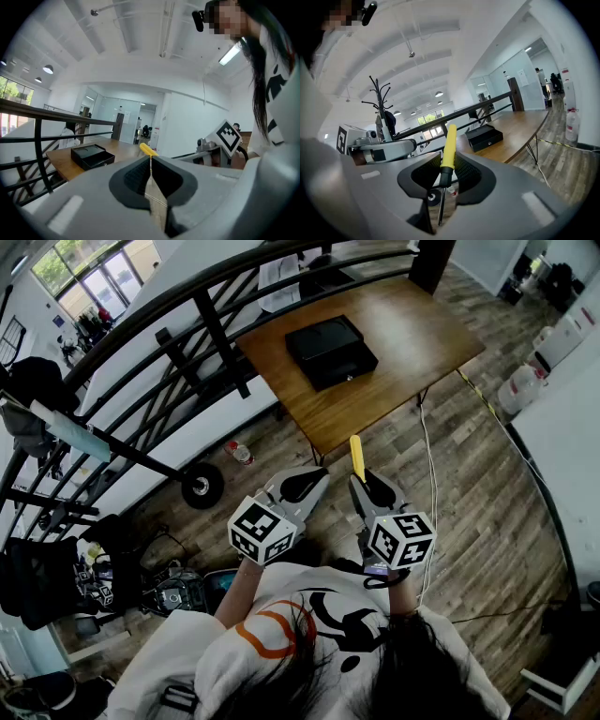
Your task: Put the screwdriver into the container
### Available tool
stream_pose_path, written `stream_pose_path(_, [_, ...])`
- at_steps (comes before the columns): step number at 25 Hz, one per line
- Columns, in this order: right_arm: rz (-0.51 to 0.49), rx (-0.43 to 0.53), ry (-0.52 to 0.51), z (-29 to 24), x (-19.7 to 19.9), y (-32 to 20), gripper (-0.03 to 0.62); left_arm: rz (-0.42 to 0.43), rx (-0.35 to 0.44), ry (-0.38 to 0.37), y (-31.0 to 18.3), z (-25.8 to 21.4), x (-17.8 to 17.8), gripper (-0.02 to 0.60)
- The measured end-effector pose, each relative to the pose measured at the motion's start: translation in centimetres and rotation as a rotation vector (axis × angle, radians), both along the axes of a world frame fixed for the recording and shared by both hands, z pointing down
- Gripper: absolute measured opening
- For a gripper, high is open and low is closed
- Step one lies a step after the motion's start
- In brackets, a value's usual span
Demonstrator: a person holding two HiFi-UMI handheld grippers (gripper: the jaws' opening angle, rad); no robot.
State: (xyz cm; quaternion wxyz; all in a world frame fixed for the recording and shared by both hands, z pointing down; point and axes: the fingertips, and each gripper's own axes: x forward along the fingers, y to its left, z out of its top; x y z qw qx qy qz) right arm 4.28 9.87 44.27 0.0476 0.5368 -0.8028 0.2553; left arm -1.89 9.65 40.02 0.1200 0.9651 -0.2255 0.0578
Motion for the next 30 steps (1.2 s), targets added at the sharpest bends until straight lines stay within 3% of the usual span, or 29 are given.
stream_pose_path(21, [0.073,0.016,-0.069,0.0,-3.2,-3.1,0.117,0.033,-0.011,0.025,-3.1,0.7,-4.0,0.0])
stream_pose_path(30, [0.109,0.004,-0.075,0.1,-2.7,-3.9,0.117,0.051,-0.029,0.038,-4.5,1.3,-4.1,0.0])
